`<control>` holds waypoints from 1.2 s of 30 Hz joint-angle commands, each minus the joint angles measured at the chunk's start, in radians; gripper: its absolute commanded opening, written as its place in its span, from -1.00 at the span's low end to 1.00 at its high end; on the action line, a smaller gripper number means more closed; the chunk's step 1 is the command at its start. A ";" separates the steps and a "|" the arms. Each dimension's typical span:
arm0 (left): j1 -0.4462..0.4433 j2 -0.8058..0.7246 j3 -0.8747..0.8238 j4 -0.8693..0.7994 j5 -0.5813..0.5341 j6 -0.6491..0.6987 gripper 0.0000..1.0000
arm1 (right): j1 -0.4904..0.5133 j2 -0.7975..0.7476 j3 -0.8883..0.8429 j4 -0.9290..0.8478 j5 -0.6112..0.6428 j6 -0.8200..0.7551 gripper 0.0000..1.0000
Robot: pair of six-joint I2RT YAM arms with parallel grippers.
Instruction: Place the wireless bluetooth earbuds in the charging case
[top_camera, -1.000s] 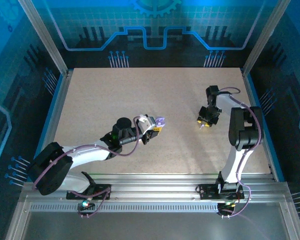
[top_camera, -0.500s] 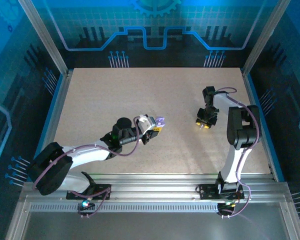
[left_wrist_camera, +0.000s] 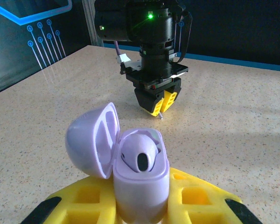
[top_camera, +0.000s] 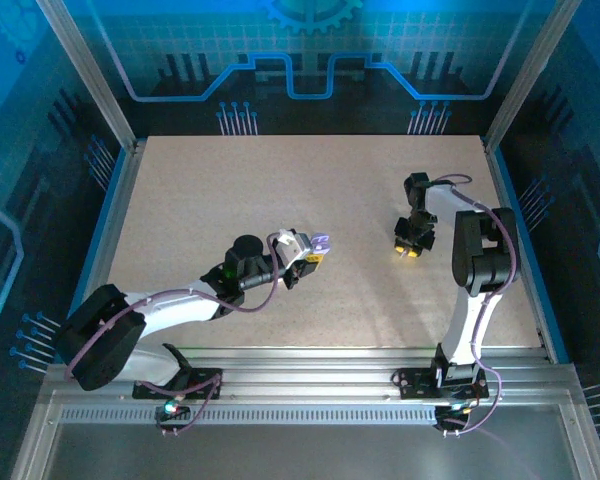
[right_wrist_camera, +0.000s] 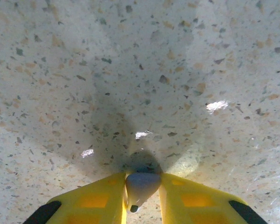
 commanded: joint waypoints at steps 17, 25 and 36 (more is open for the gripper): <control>0.004 0.009 0.028 0.014 0.006 0.006 -0.79 | 0.028 -0.130 -0.083 0.058 0.039 -0.014 -0.67; 0.004 0.069 0.020 0.083 0.012 -0.049 -0.79 | 0.057 -0.291 -0.202 0.137 0.018 0.002 -0.68; 0.002 0.272 0.061 0.252 0.023 -0.139 -0.81 | 0.160 -0.576 -0.427 0.337 0.060 0.014 -0.69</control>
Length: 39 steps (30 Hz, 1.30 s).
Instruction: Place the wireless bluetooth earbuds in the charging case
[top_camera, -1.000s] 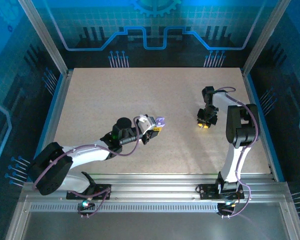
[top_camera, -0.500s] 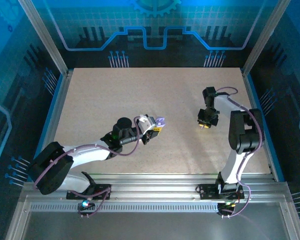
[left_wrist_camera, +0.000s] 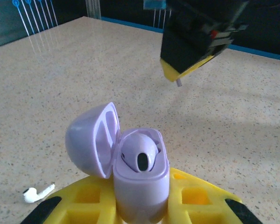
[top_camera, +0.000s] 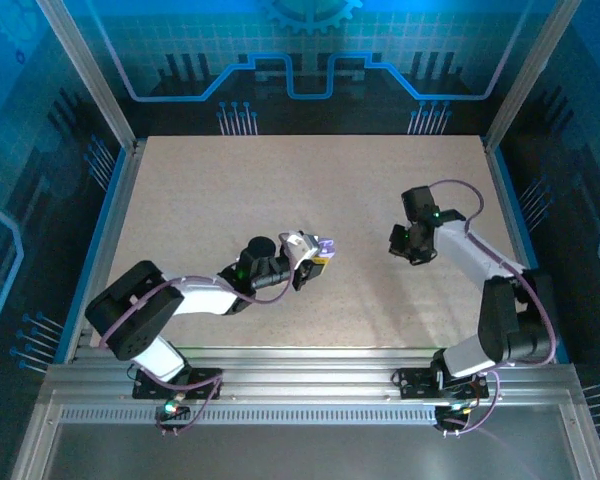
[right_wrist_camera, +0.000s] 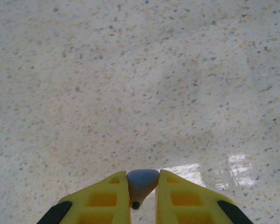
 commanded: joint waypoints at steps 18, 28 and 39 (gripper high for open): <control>-0.016 0.264 0.126 0.273 0.052 -0.102 -0.82 | 0.080 -0.353 -0.258 0.383 -0.124 -0.083 -0.66; -0.019 0.314 0.148 0.325 0.042 -0.125 -0.82 | 0.127 -0.396 -0.286 0.498 -0.194 -0.036 -0.63; -0.019 0.328 0.186 0.330 0.042 -0.133 -0.81 | 0.199 -0.314 -0.263 0.620 -0.233 0.013 -0.63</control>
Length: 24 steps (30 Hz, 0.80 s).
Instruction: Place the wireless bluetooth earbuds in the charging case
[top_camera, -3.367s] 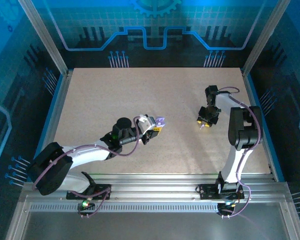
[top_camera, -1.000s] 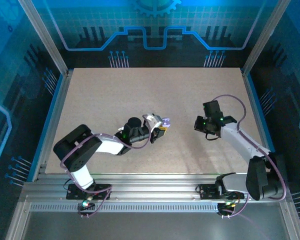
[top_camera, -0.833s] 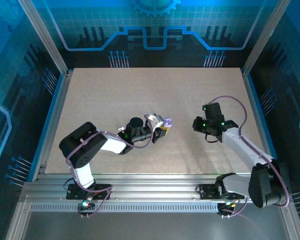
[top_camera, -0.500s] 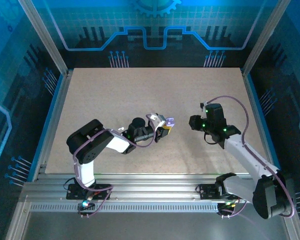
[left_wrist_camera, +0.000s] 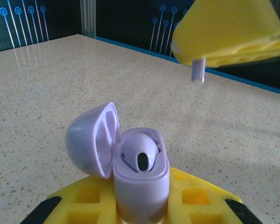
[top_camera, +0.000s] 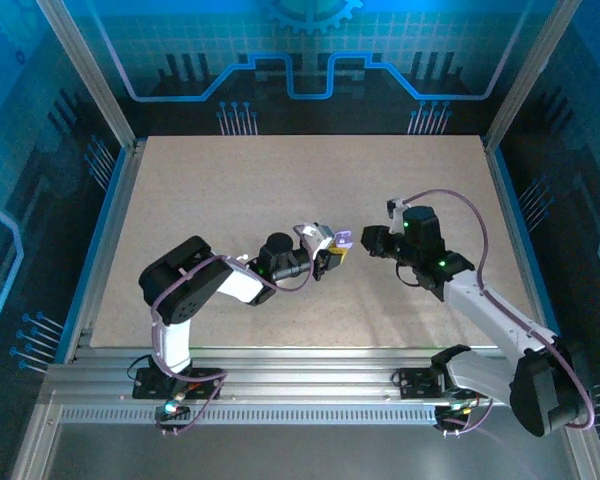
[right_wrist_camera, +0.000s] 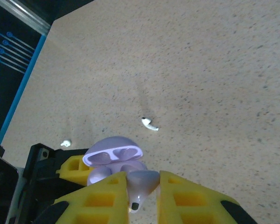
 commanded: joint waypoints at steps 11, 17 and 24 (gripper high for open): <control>-0.008 0.011 0.041 0.047 0.018 -0.008 -0.81 | 0.079 0.109 0.051 0.100 -0.001 0.016 -0.64; -0.008 0.009 0.034 0.049 0.016 -0.008 -0.81 | 0.079 0.093 0.058 0.096 0.032 0.010 -0.65; -0.007 0.007 0.027 0.052 0.016 -0.009 -0.81 | 0.075 0.076 0.083 0.058 0.075 -0.018 -0.65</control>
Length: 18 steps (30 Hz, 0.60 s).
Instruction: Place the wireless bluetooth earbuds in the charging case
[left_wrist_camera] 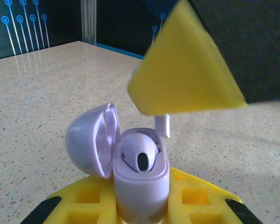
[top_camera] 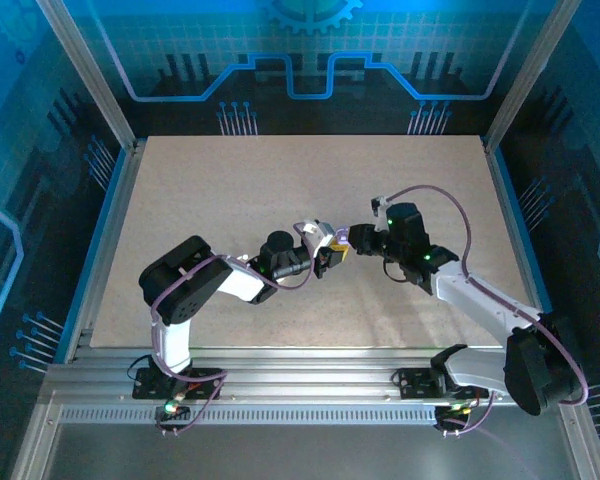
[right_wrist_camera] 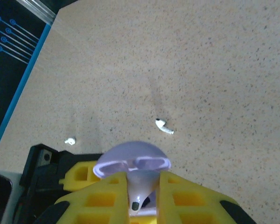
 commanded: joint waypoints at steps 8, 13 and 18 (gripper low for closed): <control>-0.008 0.000 -0.003 0.071 0.017 -0.005 -0.81 | 0.001 -0.010 0.039 -0.001 0.049 -0.019 -0.65; -0.007 -0.004 -0.005 0.083 0.015 -0.007 -0.81 | 0.001 0.013 0.033 0.014 0.029 -0.006 -0.66; -0.007 -0.005 -0.005 0.092 0.014 -0.008 -0.81 | 0.000 0.026 0.028 0.018 0.026 -0.005 -0.66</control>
